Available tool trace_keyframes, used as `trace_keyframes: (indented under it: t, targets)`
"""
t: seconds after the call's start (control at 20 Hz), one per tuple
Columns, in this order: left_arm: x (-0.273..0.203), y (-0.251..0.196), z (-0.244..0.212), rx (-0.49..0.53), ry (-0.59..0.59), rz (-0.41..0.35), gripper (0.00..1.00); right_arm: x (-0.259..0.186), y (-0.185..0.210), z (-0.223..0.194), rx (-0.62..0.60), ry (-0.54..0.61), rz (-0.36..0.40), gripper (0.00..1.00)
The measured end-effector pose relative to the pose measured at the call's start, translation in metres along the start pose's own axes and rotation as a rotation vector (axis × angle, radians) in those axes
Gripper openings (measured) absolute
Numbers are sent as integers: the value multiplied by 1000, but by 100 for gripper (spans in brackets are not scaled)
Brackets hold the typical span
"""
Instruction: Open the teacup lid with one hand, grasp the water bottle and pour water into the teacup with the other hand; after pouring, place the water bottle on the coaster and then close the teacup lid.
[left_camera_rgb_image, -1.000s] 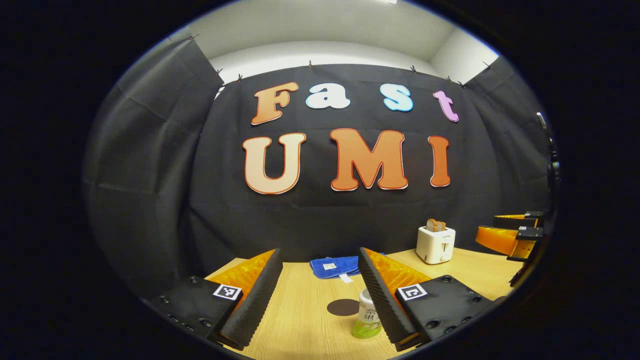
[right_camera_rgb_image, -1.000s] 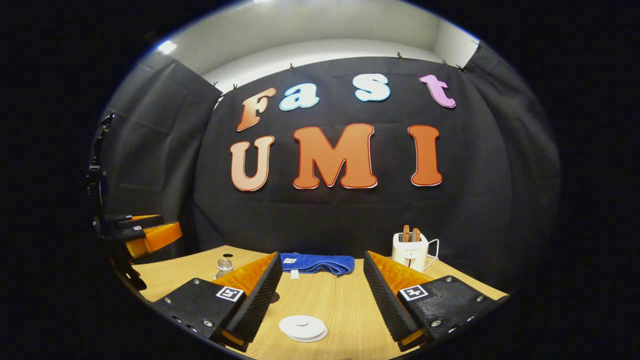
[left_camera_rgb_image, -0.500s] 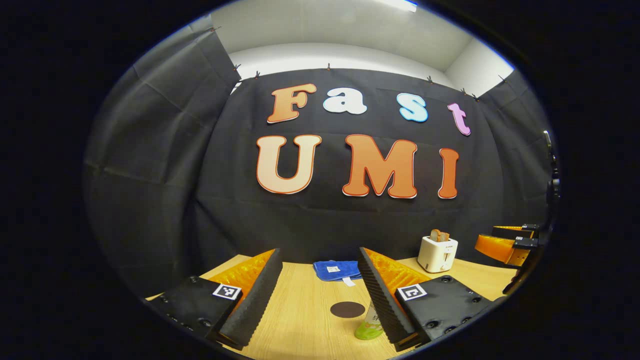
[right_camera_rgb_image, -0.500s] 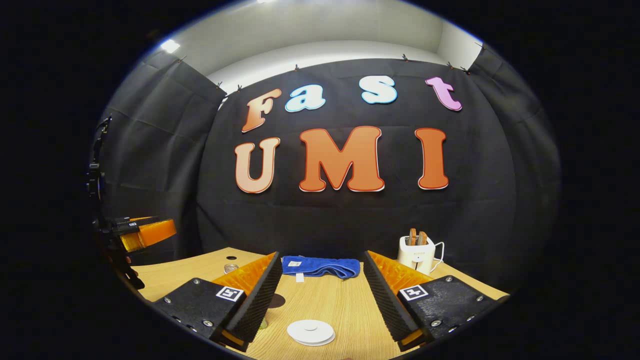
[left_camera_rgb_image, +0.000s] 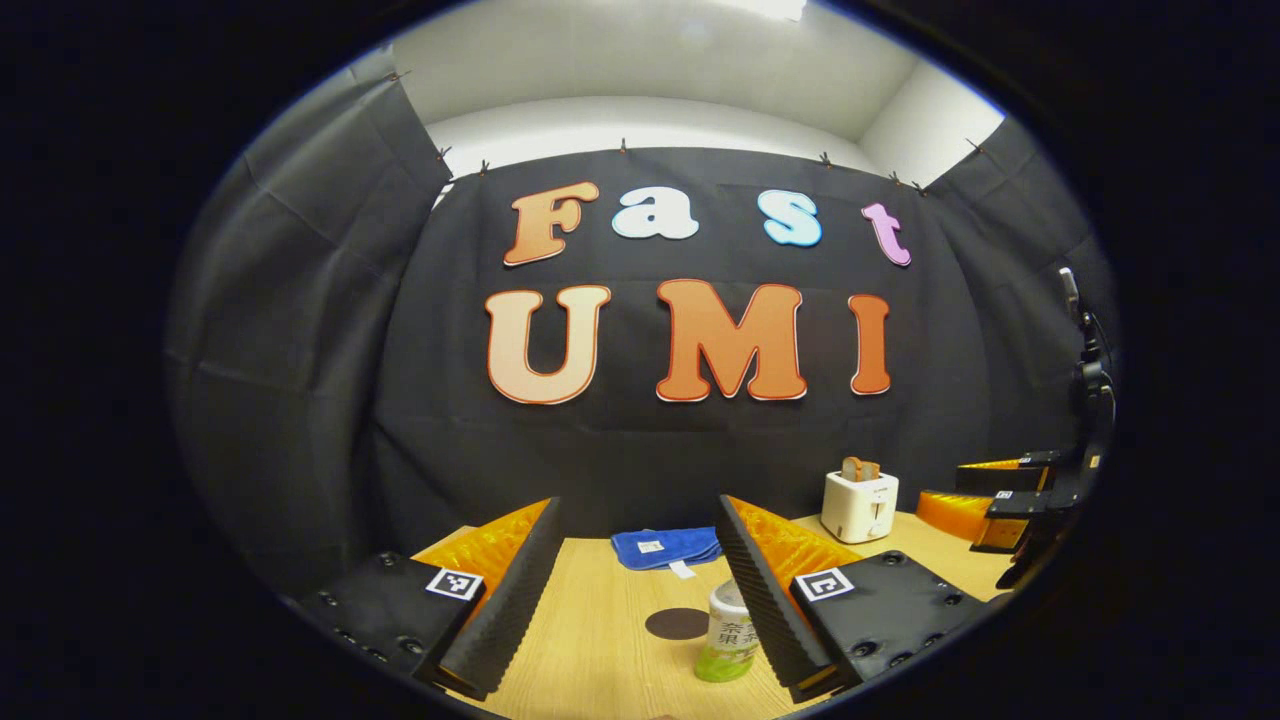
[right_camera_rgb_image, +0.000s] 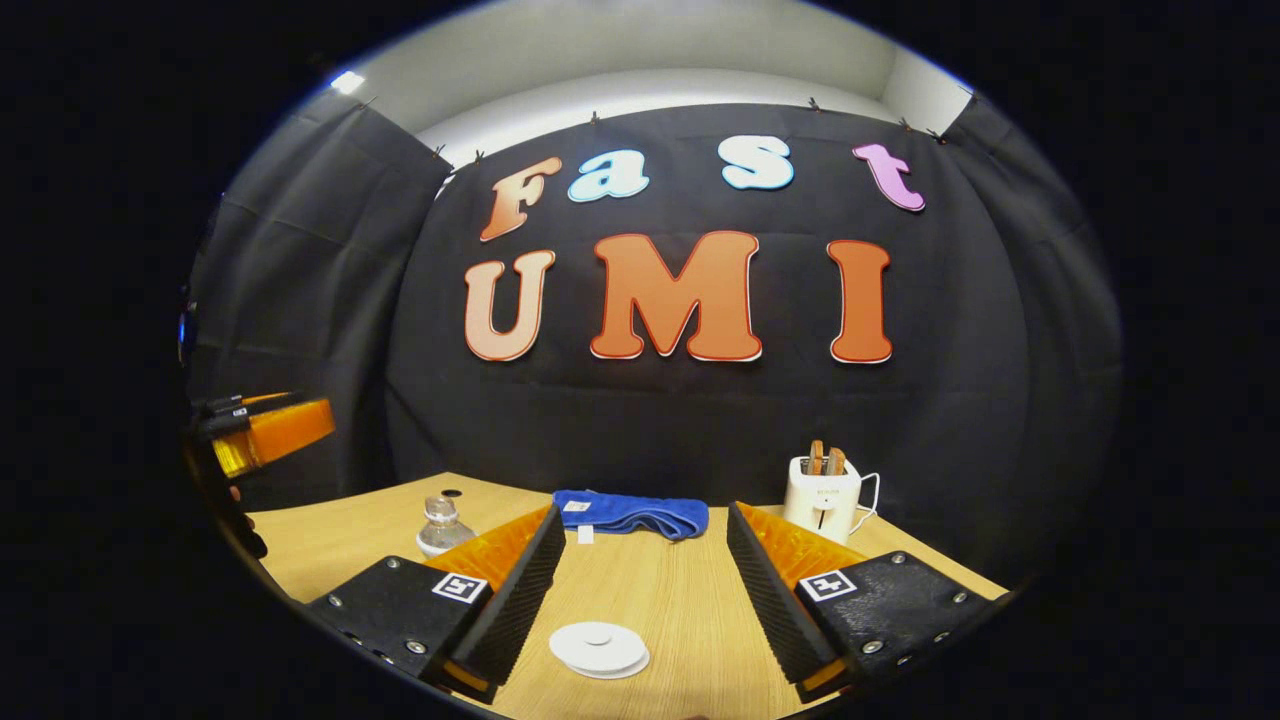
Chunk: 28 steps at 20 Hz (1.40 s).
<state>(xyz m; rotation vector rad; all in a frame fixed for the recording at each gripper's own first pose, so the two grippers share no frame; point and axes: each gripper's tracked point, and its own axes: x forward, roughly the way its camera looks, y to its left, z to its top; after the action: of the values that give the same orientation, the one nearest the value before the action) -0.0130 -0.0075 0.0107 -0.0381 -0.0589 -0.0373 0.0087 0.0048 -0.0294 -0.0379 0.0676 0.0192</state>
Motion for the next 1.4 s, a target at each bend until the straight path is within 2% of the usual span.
trace_keyframes:
  t: [0.1, 0.25, 0.45, 0.65, 0.9, 1.0, 1.05, 1.1, 1.25, 1.3, 1.35, 1.4]
  targets:
    - [1, -7, -4, -5, 1, 0, 98, 2, 4, -10, 6, 25, 21, 97]
    - [5, -11, -7, -15, -10, 18, 99, 6, 7, -33, 10, 72, 35, 82]
    - [6, -22, -18, -17, 21, -4, 98, 13, 20, -60, -3, 133, 81, 71]
    - [3, -24, -23, 24, 25, -4, 98, 24, 25, -87, -42, 182, 79, 70]
    - [-1, -30, -29, 25, 21, -17, 98, 31, 42, -118, -69, 249, 120, 70]
    - [0, -26, -33, 33, 31, -5, 98, 33, 45, -131, -47, 285, 122, 70]
    - [0, -23, -33, 37, 31, 1, 98, 33, 46, -137, -28, 303, 124, 67]
    - [-1, -23, -33, 38, 31, 5, 98, 34, 48, -141, -9, 314, 126, 70]
    - [0, -22, -40, 31, 44, 2, 98, 37, 49, -151, 11, 333, 141, 70]
    - [0, -22, -40, 31, 51, 2, 98, 38, 51, -157, 17, 347, 151, 66]
    - [1, -22, -44, 34, 57, 5, 98, 38, 50, -164, 19, 370, 152, 55]
    - [1, -23, -46, 39, 59, 5, 96, 37, 50, -169, 11, 388, 156, 52]
